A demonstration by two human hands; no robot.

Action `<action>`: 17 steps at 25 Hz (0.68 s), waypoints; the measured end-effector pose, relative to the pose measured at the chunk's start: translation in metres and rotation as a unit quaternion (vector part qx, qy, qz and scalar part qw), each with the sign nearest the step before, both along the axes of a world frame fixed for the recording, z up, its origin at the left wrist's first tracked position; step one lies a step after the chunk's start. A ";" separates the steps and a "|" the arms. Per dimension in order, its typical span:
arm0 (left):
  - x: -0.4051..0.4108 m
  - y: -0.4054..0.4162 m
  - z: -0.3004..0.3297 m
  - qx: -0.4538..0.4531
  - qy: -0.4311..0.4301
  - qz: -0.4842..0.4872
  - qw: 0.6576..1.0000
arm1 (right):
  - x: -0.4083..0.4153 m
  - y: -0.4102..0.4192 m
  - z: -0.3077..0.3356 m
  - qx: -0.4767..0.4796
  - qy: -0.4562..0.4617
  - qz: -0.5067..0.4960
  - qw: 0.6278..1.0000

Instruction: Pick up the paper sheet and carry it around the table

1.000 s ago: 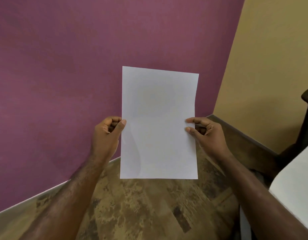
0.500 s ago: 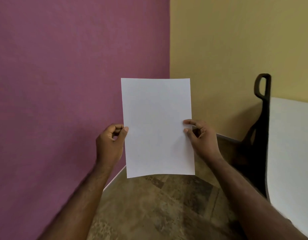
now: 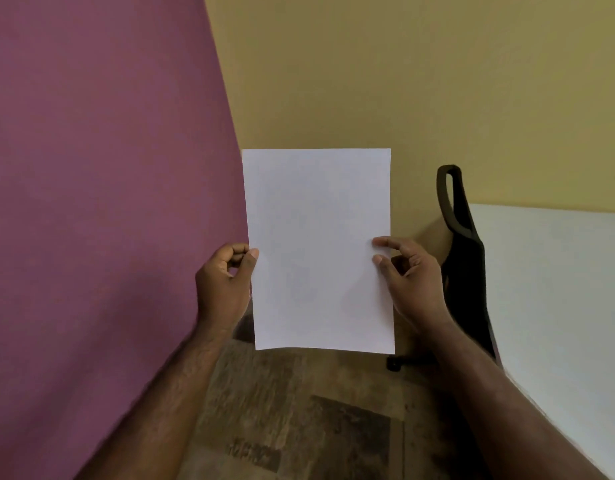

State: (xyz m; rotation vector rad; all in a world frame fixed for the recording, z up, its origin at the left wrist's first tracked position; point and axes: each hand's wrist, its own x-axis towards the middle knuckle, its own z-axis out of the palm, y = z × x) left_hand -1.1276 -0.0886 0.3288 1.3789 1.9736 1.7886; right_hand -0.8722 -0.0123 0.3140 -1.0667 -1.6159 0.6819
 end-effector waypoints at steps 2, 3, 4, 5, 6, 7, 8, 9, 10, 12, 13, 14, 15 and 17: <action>-0.001 0.057 0.004 0.002 -0.004 -0.013 1.000 | 0.003 0.049 0.006 0.003 -0.004 -0.003 1.000; 0.000 0.086 0.006 0.003 -0.004 -0.022 1.000 | 0.004 0.073 0.008 0.001 -0.006 -0.010 1.000; 0.001 0.111 0.008 0.005 -0.003 -0.031 0.999 | 0.006 0.093 0.009 -0.001 -0.008 -0.020 1.000; 0.003 0.135 0.009 0.010 0.001 -0.043 0.999 | 0.009 0.112 0.010 -0.002 -0.008 -0.031 0.999; 0.004 0.160 0.011 0.013 0.006 -0.056 0.998 | 0.012 0.132 0.009 -0.003 -0.006 -0.044 0.999; 0.006 0.185 0.011 0.016 0.011 -0.070 0.997 | 0.015 0.150 0.009 -0.003 -0.005 -0.057 0.998; 0.008 0.215 0.011 0.017 0.012 -0.086 0.996 | 0.019 0.171 0.008 -0.003 -0.004 -0.071 0.997; 0.009 0.242 0.010 0.017 0.010 -0.100 0.995 | 0.022 0.189 0.007 -0.002 -0.004 -0.086 0.996; 0.011 0.269 0.009 0.018 0.008 -0.115 0.993 | 0.025 0.207 0.006 0.000 -0.004 -0.102 0.995; 0.016 0.325 0.008 0.021 0.011 -0.153 0.988 | 0.030 0.243 0.003 0.000 -0.001 -0.144 0.990; 0.021 0.357 0.008 0.020 0.014 -0.179 0.984 | 0.033 0.263 0.003 -0.003 0.004 -0.169 0.986; 0.025 0.381 0.008 0.015 0.014 -0.201 0.979 | 0.036 0.278 0.003 -0.008 0.009 -0.191 0.981; 0.030 0.403 0.011 0.011 0.012 -0.223 0.975 | 0.040 0.289 0.004 -0.011 0.013 -0.211 0.977; 0.042 0.456 0.021 0.006 0.016 -0.279 0.960 | 0.048 0.316 0.008 -0.013 0.026 -0.257 0.966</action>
